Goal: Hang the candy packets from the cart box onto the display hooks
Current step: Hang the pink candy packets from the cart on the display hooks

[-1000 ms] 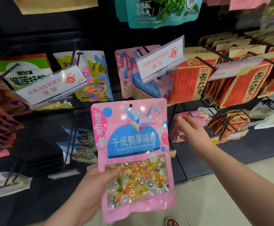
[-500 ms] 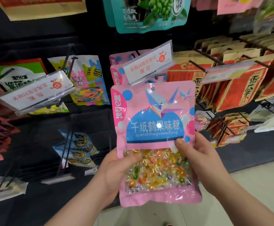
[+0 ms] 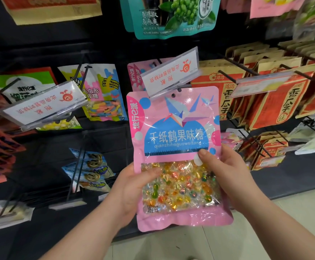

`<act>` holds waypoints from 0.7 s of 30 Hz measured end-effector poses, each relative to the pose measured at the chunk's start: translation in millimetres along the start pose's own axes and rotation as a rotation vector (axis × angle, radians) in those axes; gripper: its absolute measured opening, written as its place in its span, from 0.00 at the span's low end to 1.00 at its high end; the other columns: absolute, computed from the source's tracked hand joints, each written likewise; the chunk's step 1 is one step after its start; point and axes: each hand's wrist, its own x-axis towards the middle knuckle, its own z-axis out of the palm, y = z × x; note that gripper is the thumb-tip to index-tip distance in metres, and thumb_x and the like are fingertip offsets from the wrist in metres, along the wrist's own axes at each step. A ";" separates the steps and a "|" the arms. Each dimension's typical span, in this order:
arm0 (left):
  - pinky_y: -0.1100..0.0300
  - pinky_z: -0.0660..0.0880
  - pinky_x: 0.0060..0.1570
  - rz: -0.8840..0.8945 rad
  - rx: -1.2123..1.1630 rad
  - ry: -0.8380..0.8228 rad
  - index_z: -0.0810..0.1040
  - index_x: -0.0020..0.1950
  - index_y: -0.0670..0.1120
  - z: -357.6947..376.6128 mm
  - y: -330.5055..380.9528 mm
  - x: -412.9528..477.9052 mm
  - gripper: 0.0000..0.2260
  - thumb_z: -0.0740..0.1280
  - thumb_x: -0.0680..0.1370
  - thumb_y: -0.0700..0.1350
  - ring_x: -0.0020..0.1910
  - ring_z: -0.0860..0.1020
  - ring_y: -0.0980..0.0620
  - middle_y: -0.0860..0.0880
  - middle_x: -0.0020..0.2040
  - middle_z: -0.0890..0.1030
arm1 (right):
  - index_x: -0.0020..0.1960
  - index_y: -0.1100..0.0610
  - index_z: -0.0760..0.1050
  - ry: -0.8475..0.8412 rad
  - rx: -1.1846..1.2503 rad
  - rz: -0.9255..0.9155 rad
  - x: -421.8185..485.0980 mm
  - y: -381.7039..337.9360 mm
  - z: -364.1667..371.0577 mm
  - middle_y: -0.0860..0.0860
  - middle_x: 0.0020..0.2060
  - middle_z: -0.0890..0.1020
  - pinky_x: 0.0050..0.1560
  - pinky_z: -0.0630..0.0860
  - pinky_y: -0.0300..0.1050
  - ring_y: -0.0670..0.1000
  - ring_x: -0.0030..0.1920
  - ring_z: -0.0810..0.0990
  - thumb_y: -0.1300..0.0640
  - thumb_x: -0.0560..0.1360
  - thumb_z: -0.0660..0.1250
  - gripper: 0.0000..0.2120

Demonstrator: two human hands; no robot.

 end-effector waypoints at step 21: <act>0.56 0.82 0.45 0.001 0.002 -0.050 0.80 0.59 0.40 -6.4 10.3 4.5 0.20 0.69 0.68 0.42 0.52 0.84 0.43 0.40 0.54 0.84 | 0.52 0.58 0.77 0.033 0.027 0.012 3.4 -8.9 7.3 0.55 0.45 0.86 0.49 0.81 0.56 0.58 0.47 0.85 0.57 0.74 0.69 0.08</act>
